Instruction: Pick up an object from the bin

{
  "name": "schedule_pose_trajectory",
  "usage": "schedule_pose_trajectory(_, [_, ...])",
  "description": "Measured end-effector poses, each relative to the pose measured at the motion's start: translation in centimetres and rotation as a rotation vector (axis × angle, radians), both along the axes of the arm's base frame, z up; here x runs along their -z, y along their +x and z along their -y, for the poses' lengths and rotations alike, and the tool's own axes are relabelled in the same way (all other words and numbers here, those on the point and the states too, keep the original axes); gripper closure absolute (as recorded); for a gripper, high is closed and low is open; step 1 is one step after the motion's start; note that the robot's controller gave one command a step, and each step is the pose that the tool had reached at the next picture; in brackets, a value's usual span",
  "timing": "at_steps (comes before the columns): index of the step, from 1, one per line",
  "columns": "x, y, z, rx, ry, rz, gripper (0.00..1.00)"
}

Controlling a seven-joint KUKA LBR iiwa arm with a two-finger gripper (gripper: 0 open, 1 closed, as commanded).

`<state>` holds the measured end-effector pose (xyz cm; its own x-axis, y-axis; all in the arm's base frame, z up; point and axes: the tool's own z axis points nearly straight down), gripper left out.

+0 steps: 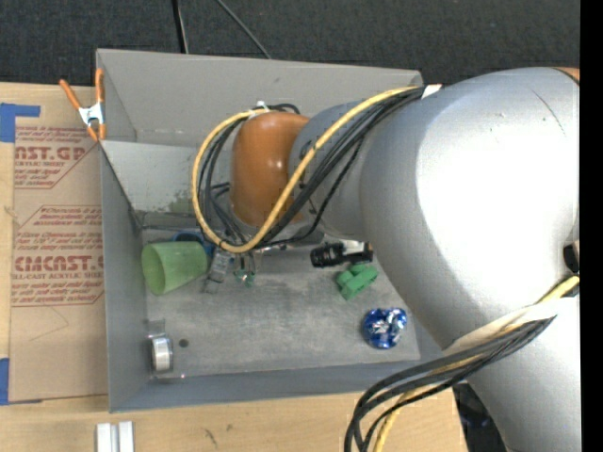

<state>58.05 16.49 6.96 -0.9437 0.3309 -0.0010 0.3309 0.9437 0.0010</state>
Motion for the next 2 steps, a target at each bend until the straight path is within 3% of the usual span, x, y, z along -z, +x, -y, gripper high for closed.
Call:
schedule_pose_trajectory(1, [-0.12, -4.20, -1.98, -0.068, -0.001, -0.004, 1.00])
schedule_pose_trajectory(2, [-0.14, -4.03, -1.88, -0.065, 0.000, -0.002, 0.00])
